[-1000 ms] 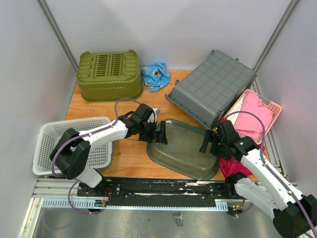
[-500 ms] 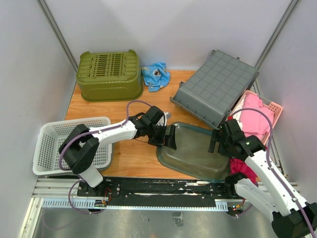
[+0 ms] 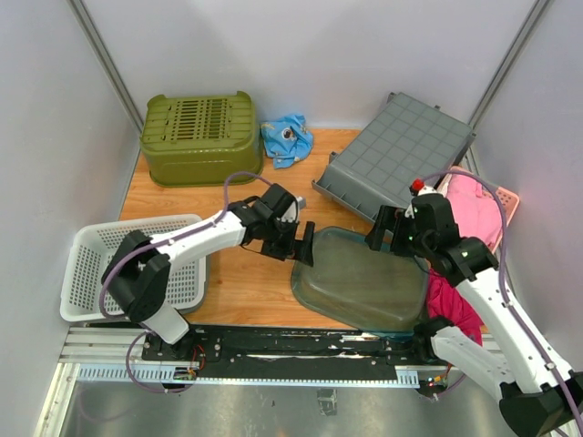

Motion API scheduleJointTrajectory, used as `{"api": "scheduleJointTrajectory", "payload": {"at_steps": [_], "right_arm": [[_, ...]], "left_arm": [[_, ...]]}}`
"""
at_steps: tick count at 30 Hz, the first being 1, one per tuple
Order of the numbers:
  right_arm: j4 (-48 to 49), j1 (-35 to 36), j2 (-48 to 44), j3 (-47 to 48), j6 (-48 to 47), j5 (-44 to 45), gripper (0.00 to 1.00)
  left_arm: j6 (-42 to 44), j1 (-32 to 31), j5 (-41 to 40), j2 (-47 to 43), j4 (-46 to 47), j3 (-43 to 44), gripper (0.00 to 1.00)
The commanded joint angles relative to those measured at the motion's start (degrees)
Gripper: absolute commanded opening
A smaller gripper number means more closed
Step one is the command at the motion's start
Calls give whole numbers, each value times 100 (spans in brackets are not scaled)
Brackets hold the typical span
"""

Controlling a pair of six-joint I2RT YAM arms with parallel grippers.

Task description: Turn the large container upside down

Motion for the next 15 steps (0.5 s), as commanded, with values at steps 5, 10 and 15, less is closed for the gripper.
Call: {"api": "scheduleJointTrajectory", "payload": {"at_steps": [5,10,15], "right_arm": [[580,24,493,374,-381,-473,99],[1202,24,770,438,-162,-706,99],[1651,40,1089,418,2,-1017,100]], "left_arm": [[450,748,-1151,-993,-1255,452,99],[90,1629,-2451,-1780,-2155,485,99],[-328,2492,-3653,-2713,-2732,46,90]]}}
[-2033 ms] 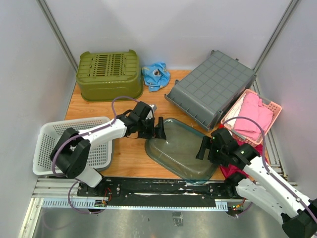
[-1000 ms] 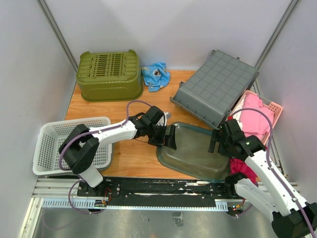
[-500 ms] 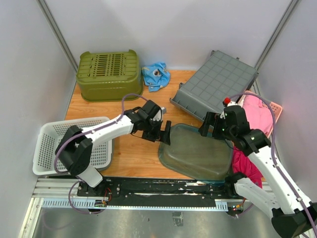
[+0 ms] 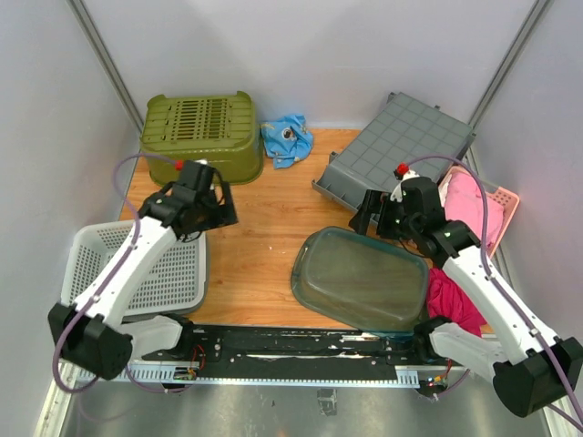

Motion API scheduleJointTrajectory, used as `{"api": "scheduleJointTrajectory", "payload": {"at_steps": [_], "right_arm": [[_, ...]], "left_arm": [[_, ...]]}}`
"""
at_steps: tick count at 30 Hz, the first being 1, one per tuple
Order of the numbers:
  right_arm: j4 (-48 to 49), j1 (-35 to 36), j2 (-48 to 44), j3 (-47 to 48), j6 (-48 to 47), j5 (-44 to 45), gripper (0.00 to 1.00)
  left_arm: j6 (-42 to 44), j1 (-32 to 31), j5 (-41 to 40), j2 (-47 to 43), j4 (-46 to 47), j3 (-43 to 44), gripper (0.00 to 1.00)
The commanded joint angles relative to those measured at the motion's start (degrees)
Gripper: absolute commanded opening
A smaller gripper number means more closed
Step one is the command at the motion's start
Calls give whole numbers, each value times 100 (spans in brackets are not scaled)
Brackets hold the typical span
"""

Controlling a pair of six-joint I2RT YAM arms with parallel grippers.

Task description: Turn the large container upside down

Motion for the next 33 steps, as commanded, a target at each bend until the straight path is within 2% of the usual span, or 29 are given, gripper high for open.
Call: {"api": "scheduleJointTrajectory", "payload": {"at_steps": [1,3,9,17,19,21,22,23,28,33], "right_arm": [[587,42,243,206,159,-383,100],[639,42,388,226,160,-476,100],[647,51,571,267,111,-617,99],[698,51,579,178,199,-659,98],[698,51,563,166,204,-662,98],[702,51,524,147,225,-663,98],[708,51,501,128,231,-650,98],[721,51,488,108,244,-645,98],[706,51,396,73,228,-649,97],[674,42,291,42,194,-545,98]], "left_arm": [[-389,468,-1530,-633,-898,-412,89],[-441,663,-1787,-608,-967,-697,88],[-522,896,-1396,-489,-557,-1276,82],[-401,896,-940,-344,-4,-1581,59],[-356,896,-856,-264,93,-1567,51],[-229,896,-701,-236,249,-1526,49],[-170,896,-611,-199,321,-1483,48],[-147,896,-608,-139,343,-1424,43],[78,889,-722,-9,25,-780,3],[285,892,-870,-181,-938,578,0]]}}
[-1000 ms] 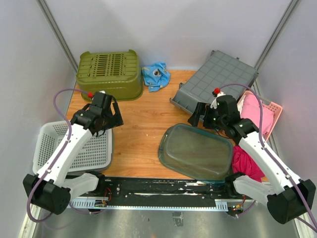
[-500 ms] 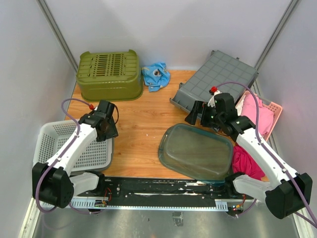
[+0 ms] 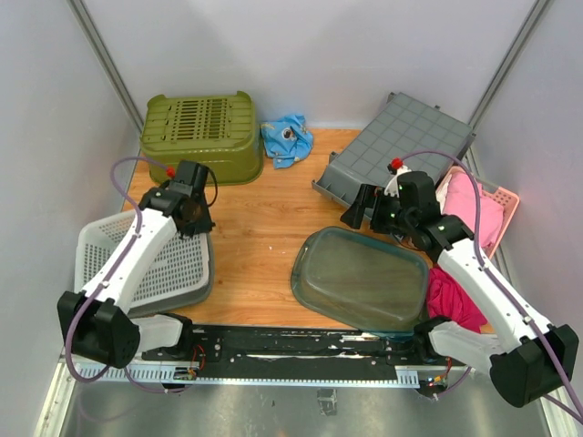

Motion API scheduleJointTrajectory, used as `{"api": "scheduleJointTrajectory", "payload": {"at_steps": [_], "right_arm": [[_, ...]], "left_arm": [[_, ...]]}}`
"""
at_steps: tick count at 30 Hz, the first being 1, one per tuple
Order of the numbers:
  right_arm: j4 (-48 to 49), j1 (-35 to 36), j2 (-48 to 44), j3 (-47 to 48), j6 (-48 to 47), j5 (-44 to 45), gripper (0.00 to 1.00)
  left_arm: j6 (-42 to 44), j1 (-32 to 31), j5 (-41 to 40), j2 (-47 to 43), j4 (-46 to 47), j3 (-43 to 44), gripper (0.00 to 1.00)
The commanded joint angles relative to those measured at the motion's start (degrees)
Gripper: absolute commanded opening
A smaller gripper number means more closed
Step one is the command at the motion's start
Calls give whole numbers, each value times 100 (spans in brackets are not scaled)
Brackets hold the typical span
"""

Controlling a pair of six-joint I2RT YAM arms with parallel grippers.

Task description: Turn the large container upside down

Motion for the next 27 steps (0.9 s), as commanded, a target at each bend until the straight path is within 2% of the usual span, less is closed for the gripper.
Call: {"api": "scheduleJointTrajectory", "payload": {"at_steps": [1,7,15,17,22,27], "right_arm": [[77,42,-151,-26,1,48,97],[97,42,-125,2,4,49,98],[140,41,-170,5,67,14,97],[140,42,-182,7,64,15,97],[107,42,-246,5,51,56,97],[79,41,-282,27,58,50,97]], "left_arm": [[247,11,-52,-244,-626,1369,0],[444,6,438,79,-1442,3658,0],[118,-250,1199,454,-1299,5664,0],[60,-261,1622,472,-1041,5942,0],[-312,-259,2890,410,-109,5936,0],[-893,-259,3504,-223,1581,4435,0]]}}
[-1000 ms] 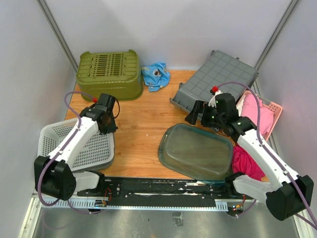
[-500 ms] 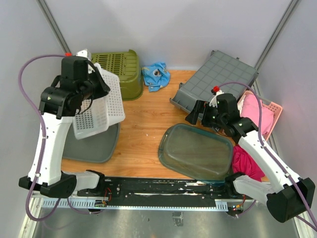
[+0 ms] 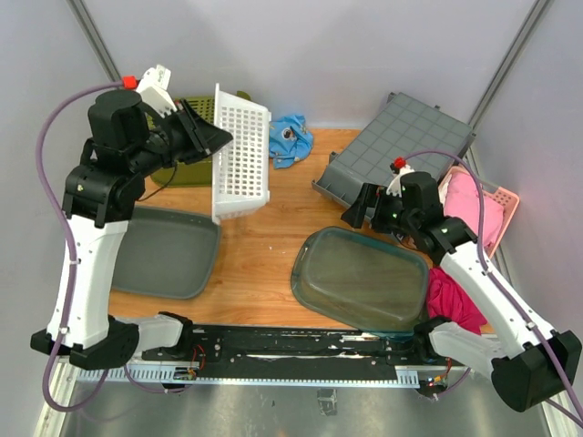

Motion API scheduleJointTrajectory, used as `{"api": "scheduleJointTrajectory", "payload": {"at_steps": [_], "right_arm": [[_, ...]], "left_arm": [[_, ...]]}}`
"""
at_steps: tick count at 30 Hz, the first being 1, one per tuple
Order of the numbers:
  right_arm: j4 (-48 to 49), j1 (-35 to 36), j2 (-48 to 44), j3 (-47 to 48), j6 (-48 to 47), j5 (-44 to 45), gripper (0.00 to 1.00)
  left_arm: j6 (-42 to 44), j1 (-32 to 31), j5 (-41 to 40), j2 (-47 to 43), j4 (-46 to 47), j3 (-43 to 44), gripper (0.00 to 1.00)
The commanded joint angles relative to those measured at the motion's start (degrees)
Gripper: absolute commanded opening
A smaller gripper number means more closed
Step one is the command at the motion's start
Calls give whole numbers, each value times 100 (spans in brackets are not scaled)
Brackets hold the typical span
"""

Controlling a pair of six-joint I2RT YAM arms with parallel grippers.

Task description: Turn the large container upside down

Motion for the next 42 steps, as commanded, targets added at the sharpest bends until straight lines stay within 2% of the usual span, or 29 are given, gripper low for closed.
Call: {"api": "scheduleJointTrajectory", "payload": {"at_steps": [1,5,11,14,18,25,35,42], "right_arm": [[13,42,-126,38,30,51,97],[-95,46,-238,52,8,134,97],[-146,42,-390,-11,32,212,97],[-154,42,-380,-17,52,170,97],[-181,37,-361,21,54,154,97],[-124,41,-184,112,140,71,96],[71,49,108,201,254,-221,95],[180,64,202,208,305,-366,95]], "left_arm": [[-770,-25,978,-641,2326,-1261,0],[-1640,-25,922,-1432,4198,-3220,0],[-2791,-185,-339,-2895,6329,-6159,0],[-2804,-436,-1162,-3569,6719,-7046,0],[-2748,-524,-1805,-4129,6728,-7552,0],[-3172,-578,-2515,-4833,6053,-8279,0],[-3789,-748,-3062,-5134,5105,-8870,0],[-3835,-859,-3344,-5246,4486,-9080,0]]}}
